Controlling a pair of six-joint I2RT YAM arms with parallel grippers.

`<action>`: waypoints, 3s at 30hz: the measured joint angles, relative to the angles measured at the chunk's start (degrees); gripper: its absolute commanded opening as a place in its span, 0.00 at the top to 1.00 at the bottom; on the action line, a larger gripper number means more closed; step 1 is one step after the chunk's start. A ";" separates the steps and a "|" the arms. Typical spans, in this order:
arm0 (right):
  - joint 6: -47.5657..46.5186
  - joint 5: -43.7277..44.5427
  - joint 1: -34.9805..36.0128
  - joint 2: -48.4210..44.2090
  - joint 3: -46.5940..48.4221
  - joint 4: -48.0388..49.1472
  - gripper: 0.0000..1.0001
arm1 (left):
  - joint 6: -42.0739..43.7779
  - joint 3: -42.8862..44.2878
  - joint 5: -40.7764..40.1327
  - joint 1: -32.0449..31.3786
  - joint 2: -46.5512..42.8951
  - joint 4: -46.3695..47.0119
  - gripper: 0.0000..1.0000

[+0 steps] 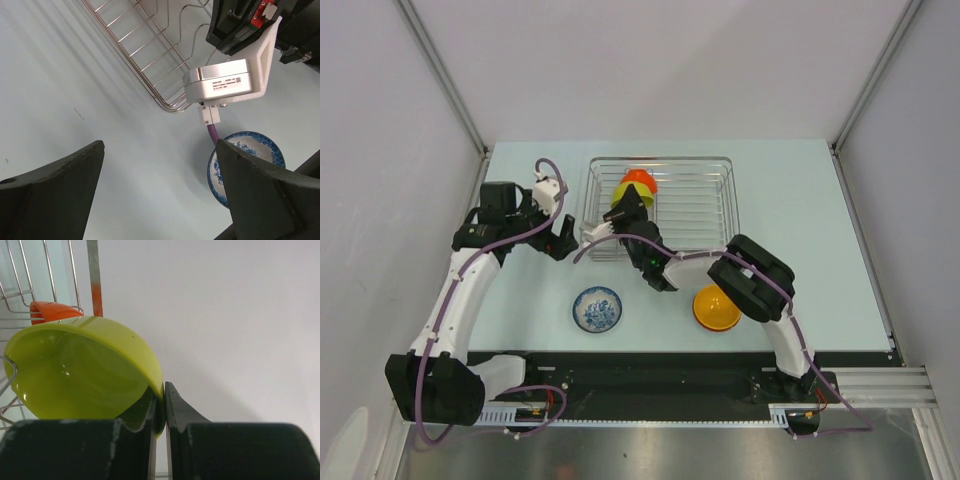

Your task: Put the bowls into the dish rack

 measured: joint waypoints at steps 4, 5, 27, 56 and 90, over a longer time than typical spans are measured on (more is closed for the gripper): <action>-1.25 0.79 0.31 1.49 -0.15 3.13 1.00 | 0.02 -0.61 0.46 0.20 0.00 0.11 0.01; -1.66 1.03 0.33 1.90 -0.15 4.28 1.00 | 0.04 -0.72 0.59 0.24 0.00 0.11 0.01; 2.56 6.12 1.81 -0.70 -3.74 2.38 0.77 | 0.04 -1.49 1.31 0.81 -0.09 1.01 0.01; 23.80 8.35 3.76 -8.33 4.44 -39.93 0.44 | 0.02 -1.49 2.34 1.27 -0.09 1.16 0.01; 39.32 -3.56 3.85 -9.64 16.41 -76.22 0.39 | 0.02 -1.49 2.45 1.66 -0.09 1.16 0.01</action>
